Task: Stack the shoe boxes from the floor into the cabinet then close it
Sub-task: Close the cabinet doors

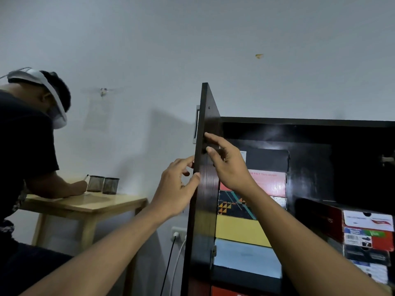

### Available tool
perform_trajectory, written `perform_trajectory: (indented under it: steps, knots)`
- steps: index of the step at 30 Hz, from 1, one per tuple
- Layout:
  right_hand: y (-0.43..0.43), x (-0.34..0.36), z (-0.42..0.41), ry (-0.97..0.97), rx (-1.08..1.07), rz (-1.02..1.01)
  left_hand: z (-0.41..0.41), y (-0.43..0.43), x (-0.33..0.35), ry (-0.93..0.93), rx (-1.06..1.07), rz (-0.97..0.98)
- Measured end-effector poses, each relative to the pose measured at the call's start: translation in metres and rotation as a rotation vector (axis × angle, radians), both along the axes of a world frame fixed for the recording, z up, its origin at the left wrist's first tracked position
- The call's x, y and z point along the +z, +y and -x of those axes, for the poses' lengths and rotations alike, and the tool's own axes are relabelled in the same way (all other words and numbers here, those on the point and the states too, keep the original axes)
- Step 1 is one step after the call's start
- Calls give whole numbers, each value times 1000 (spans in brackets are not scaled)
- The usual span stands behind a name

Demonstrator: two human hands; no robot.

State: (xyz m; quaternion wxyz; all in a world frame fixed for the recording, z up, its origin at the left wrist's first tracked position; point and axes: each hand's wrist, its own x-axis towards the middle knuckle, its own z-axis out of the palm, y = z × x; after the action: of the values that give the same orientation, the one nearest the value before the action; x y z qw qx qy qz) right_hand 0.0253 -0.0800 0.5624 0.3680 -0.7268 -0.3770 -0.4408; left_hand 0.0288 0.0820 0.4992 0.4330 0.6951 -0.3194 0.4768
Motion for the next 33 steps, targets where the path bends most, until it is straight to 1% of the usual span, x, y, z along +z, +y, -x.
perform_trajectory:
  steps: [5,9,13,15,17,20,21,23,25,26,29,33]
  knots:
    - [-40,1,15,-33,9,-77,-11,-40,-5,-95,-260,-25]
    - [-90,-2,28,-97,-199,-10,-26,-95,-4,-102,-305,-150]
    - [-149,-3,34,-4,-367,10,-51,-142,-5,-58,-226,-367]
    - [-178,-4,34,84,-444,30,-70,-158,-8,-55,-158,-454]
    - [-201,-10,30,182,-556,62,-91,-168,-13,-35,-35,-540]
    - [-220,-38,18,350,-794,138,-120,-180,-20,-11,152,-674]
    - [-223,-50,13,360,-870,141,-127,-183,-22,-15,191,-699]
    - [-226,-72,1,265,-989,137,-139,-189,-25,-7,220,-714]
    - [-227,-88,-11,133,-1041,213,-147,-194,-30,10,220,-709]
    - [-229,-93,-17,104,-1041,267,-151,-195,-33,15,224,-708]
    - [-233,-100,-34,100,-1049,359,-160,-196,-39,9,255,-709]
    - [-234,-101,-51,47,-1261,478,-167,-196,-39,-7,300,-739]
